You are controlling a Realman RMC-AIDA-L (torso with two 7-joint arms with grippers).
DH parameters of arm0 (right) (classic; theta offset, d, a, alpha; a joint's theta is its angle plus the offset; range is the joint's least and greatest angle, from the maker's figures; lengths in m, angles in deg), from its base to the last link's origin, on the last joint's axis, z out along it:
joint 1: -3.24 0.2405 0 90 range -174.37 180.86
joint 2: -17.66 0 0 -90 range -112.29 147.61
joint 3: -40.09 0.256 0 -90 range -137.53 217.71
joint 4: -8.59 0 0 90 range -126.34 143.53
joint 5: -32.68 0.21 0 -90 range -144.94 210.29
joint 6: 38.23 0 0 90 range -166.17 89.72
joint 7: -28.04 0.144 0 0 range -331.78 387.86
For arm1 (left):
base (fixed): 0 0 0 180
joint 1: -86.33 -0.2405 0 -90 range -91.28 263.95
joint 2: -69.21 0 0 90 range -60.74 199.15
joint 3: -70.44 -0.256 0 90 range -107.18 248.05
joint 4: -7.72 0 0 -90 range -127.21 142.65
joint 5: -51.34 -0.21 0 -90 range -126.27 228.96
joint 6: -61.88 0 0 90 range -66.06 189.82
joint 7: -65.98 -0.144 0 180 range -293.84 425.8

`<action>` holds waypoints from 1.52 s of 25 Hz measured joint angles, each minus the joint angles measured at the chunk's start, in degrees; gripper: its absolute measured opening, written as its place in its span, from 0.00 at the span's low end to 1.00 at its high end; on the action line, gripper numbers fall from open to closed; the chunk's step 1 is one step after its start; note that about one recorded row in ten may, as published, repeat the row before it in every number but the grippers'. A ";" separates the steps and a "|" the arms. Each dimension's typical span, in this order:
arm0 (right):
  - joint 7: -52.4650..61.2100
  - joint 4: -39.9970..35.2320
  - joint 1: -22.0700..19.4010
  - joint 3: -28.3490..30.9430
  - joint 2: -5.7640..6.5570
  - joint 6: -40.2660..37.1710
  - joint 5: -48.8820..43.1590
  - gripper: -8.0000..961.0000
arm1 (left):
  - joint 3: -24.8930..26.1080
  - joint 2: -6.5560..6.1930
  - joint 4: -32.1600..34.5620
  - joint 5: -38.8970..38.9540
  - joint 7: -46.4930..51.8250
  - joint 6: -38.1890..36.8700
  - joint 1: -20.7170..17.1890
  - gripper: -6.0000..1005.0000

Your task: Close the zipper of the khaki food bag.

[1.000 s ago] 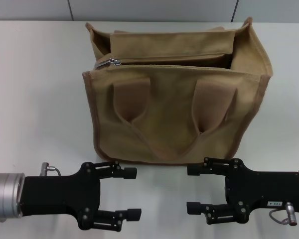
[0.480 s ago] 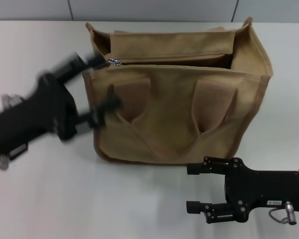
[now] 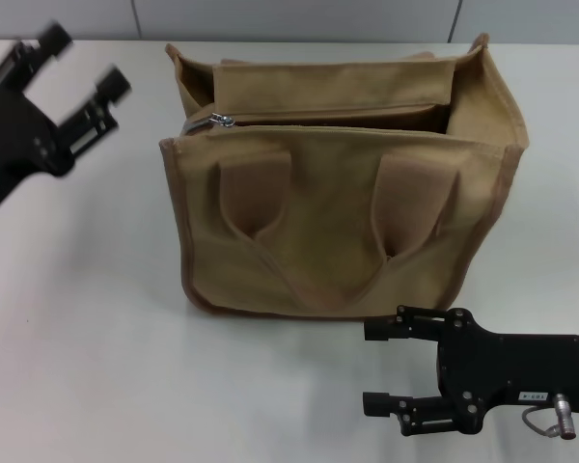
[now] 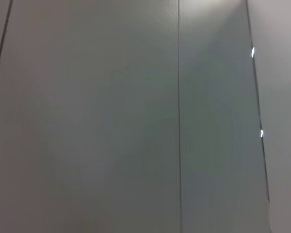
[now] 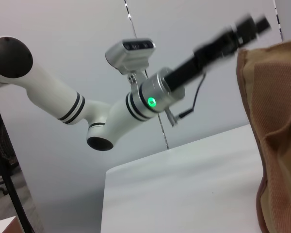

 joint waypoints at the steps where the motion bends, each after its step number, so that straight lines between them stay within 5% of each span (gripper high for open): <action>1: -0.01 0.02 0.00 0.00 0.00 0.02 0.00 0.83 | 0.00 0.00 0.00 0.00 0.00 0.00 0.00 0.82; 7: -0.04 0.05 -0.02 0.20 0.00 0.07 0.00 0.83 | -0.12 -1.22 0.62 -9.73 -1.85 4.59 -1.07 0.82; 16: -0.06 0.05 -0.11 0.33 0.09 0.16 0.00 0.83 | -0.67 -1.55 0.67 -14.45 -2.04 6.85 -0.08 0.82; 24: -0.06 0.05 -0.11 0.45 0.03 0.19 0.00 0.83 | 0.73 0.92 1.43 -13.92 -8.42 12.54 2.09 0.82; 38: -0.06 0.65 -0.01 0.53 0.00 0.07 0.13 0.83 | 6.68 1.18 0.75 -11.42 -13.45 8.58 1.51 0.82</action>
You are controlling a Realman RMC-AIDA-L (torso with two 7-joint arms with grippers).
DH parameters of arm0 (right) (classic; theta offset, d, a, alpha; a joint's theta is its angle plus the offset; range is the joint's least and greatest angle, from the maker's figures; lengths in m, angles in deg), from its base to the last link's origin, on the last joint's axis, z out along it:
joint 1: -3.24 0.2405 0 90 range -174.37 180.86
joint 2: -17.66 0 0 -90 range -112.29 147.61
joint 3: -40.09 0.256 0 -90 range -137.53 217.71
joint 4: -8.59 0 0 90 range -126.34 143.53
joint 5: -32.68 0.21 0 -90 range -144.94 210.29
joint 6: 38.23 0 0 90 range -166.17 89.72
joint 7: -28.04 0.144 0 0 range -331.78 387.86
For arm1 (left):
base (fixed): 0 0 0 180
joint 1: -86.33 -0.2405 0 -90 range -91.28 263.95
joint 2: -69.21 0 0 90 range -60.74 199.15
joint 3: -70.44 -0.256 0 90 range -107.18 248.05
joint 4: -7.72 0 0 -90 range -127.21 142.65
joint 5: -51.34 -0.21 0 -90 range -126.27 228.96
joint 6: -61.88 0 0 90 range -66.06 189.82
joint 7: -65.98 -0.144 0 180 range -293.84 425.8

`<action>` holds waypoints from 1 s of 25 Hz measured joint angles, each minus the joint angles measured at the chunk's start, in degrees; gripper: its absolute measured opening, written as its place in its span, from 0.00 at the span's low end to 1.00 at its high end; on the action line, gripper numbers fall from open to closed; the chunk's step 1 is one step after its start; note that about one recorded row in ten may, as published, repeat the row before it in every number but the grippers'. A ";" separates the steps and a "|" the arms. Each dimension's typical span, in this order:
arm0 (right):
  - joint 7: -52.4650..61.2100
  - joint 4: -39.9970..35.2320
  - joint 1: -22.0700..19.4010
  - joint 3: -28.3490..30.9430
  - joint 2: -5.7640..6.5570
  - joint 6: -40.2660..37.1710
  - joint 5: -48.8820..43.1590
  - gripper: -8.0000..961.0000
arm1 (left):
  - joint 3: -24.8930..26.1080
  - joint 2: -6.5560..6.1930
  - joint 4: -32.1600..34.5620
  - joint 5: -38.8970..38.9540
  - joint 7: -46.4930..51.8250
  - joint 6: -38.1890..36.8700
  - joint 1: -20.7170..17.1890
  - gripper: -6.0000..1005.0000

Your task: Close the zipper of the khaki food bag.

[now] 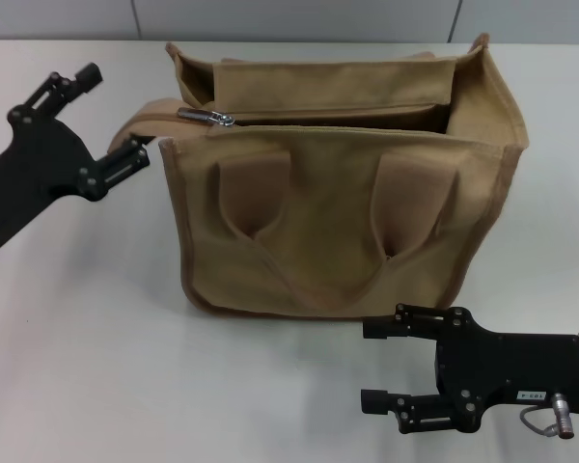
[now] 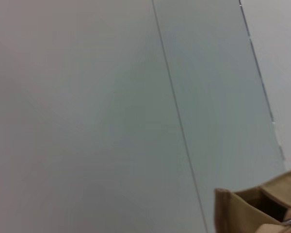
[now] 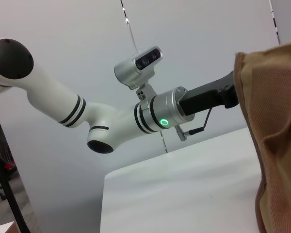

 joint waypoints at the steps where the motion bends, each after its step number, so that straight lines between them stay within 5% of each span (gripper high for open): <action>1: 0.00 0.00 0.00 0.02 0.00 -0.03 0.00 0.83 | 0.00 0.00 0.00 0.00 0.00 0.00 0.00 0.82; 15: 0.21 0.02 0.05 0.08 0.00 -0.29 0.07 0.83 | -0.36 0.11 -2.40 3.01 -5.59 -0.68 0.13 0.82; 25: 0.38 0.02 0.08 0.09 0.00 -0.33 0.22 0.83 | -0.42 0.08 -2.90 2.86 -7.45 -2.33 -0.16 0.54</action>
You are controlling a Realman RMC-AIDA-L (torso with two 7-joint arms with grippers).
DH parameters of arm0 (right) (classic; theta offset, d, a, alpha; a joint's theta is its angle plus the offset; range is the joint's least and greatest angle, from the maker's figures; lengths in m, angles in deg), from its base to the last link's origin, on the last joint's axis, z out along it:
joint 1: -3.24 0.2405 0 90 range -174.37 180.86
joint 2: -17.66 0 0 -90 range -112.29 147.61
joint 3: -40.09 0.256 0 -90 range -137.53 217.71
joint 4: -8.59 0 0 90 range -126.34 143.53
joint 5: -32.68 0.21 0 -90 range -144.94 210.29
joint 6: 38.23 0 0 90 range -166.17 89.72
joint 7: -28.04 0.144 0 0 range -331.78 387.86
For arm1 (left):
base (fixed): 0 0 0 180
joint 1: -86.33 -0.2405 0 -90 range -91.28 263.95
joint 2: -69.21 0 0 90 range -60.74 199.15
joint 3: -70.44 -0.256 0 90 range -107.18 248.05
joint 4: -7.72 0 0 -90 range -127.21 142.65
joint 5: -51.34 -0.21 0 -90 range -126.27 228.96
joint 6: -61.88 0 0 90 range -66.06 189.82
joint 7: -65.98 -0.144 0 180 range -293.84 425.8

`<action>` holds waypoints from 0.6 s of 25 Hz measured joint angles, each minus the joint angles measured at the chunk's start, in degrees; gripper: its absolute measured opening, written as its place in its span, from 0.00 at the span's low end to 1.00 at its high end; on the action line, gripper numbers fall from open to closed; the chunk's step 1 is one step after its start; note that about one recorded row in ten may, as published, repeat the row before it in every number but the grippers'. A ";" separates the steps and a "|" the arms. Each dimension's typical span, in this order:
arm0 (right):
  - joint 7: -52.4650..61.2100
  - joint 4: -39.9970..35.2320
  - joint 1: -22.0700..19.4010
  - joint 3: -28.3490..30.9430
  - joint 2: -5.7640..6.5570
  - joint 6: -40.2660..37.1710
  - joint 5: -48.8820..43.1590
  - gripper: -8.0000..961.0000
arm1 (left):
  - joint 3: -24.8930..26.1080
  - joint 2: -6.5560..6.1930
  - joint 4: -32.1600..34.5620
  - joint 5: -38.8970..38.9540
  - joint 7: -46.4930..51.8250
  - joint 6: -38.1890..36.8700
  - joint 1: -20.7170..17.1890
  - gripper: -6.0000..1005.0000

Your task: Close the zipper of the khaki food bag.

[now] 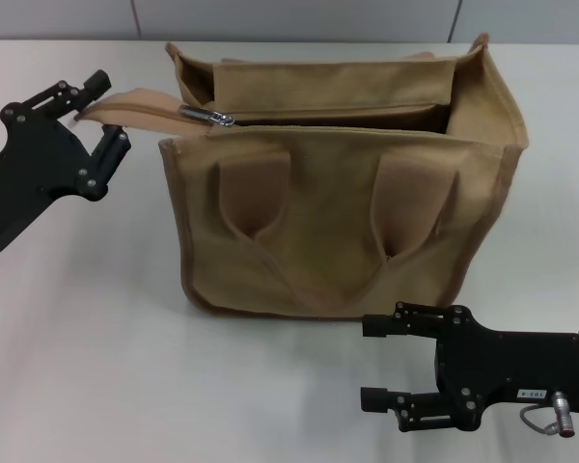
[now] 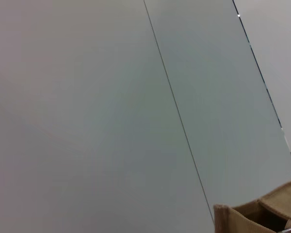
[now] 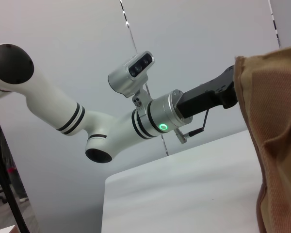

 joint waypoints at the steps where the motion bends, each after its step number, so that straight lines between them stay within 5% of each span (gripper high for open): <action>1: 0.01 0.00 0.00 0.00 0.00 0.00 0.00 0.83 | 0.00 0.00 0.00 0.00 0.00 0.00 0.00 0.51; 15: 0.34 1.08 0.07 0.13 0.08 -3.68 1.05 0.83 | -0.08 0.04 -0.23 -0.05 -0.01 -0.42 0.04 0.03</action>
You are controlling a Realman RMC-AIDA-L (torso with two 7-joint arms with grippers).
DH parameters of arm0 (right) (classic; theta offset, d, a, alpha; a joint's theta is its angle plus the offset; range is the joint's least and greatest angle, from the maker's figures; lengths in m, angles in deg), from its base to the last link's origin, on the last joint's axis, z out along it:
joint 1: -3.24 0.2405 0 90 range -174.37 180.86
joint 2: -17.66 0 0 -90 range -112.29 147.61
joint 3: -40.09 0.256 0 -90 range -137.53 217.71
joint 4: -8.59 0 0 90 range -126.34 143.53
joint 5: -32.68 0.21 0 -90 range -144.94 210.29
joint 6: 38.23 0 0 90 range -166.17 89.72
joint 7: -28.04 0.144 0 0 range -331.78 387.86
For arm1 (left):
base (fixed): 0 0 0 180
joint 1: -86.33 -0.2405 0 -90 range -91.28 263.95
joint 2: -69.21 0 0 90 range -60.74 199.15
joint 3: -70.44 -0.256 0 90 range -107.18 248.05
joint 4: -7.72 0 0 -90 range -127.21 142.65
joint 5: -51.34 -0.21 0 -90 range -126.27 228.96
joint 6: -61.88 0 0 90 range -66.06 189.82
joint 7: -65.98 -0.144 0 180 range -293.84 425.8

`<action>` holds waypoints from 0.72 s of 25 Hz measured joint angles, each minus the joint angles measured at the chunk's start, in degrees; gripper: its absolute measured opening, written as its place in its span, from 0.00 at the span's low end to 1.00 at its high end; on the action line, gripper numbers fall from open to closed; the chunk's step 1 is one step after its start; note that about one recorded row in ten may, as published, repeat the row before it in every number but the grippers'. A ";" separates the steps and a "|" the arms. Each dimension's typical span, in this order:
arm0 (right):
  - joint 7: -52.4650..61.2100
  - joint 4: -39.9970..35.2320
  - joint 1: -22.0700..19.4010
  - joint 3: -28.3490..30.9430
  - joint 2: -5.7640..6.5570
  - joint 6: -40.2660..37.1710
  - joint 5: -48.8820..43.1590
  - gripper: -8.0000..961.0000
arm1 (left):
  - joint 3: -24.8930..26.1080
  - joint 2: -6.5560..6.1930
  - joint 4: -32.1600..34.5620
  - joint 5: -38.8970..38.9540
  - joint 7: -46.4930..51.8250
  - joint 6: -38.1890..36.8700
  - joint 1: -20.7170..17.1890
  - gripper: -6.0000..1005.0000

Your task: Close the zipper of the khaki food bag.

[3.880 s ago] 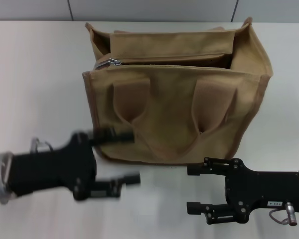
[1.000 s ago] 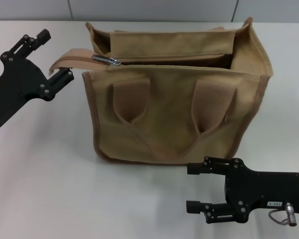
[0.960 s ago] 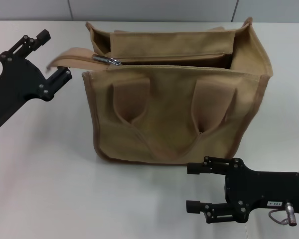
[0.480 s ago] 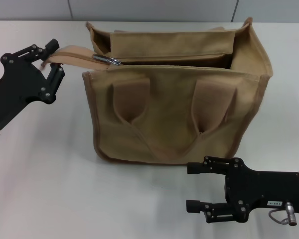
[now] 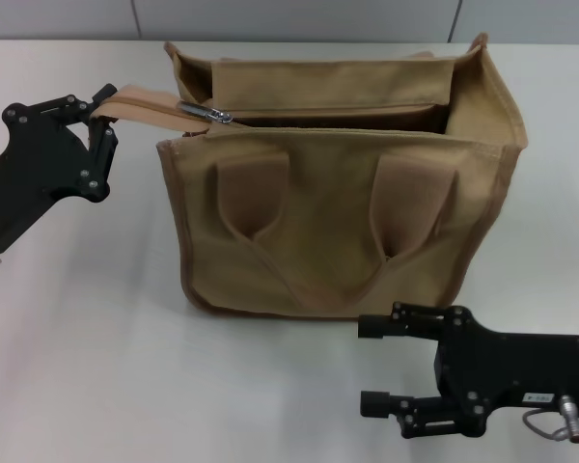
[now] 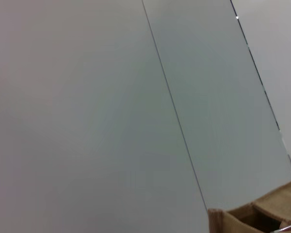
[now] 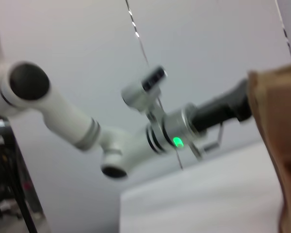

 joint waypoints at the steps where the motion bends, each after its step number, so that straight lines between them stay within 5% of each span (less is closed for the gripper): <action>1: 0.00 0.02 -0.17 0.03 0.02 -1.33 1.02 0.83 | -0.02 0.00 -0.04 0.00 0.00 -0.26 0.00 0.03; 11: 6.34 -2.39 -1.42 0.05 0.34 -14.74 15.86 0.82 | -0.04 0.00 -0.63 0.34 0.00 -2.49 0.00 0.03; 18: 17.26 -8.04 2.27 0.04 0.36 -18.04 21.30 0.82 | -0.04 0.00 -0.82 0.37 0.00 -2.64 -0.01 0.03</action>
